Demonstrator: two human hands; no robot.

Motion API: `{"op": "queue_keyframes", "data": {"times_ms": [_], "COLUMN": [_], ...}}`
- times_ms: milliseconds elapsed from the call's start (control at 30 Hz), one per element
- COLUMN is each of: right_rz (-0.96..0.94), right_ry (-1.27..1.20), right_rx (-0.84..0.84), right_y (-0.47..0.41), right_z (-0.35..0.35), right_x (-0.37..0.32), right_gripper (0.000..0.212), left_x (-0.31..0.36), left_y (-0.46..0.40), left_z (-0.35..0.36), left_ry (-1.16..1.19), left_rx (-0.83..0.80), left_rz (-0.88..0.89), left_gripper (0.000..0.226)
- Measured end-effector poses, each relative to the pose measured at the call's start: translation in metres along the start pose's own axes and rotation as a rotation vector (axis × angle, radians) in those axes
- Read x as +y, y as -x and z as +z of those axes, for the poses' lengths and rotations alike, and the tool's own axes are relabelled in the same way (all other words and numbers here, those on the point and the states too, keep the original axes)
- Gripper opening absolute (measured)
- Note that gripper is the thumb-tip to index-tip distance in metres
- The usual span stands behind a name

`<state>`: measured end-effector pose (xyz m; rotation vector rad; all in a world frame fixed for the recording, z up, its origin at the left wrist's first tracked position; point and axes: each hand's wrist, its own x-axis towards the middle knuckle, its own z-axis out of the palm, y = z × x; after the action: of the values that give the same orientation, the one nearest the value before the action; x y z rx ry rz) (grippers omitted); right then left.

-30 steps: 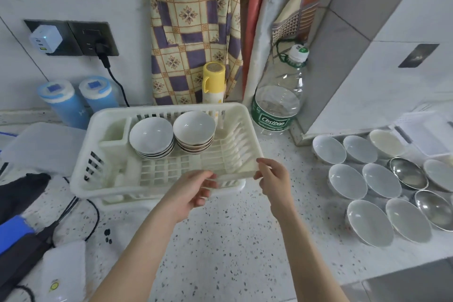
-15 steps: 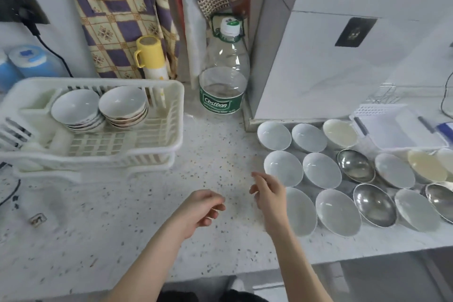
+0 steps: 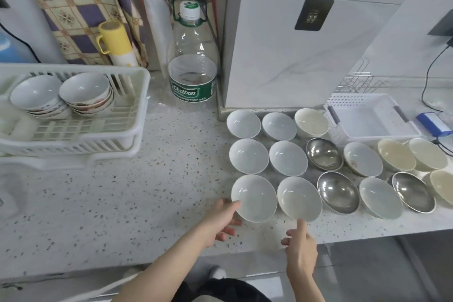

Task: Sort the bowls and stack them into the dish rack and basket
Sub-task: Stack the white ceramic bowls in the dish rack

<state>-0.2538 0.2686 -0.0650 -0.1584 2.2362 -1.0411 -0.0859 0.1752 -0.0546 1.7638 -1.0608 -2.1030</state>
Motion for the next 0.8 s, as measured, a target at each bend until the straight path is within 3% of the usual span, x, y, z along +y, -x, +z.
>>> {"op": "queue_keyframes", "data": {"times_ms": [167,467,800], "right_rz": [-0.017,-0.103,-0.186], "right_ry": [-0.069,-0.102,-0.242], "right_rx": [0.027,-0.133,0.004], "right_y": [-0.011,-0.031,-0.003], "right_z": [-0.007,-0.017,-0.007], "right_x": [-0.009,-0.014,-0.021], "right_gripper": [0.047,0.031,0.019], "left_x": [-0.006,-0.004,0.004], "left_y": [-0.005,-0.007,0.032], "left_z": [0.023,0.027,-0.014], "left_ry": [0.048,0.148,0.266], "left_rx": [0.089,0.145,0.158], "left_rz": [0.057,0.052,0.171], "left_gripper": [0.031,0.029,0.02]}}
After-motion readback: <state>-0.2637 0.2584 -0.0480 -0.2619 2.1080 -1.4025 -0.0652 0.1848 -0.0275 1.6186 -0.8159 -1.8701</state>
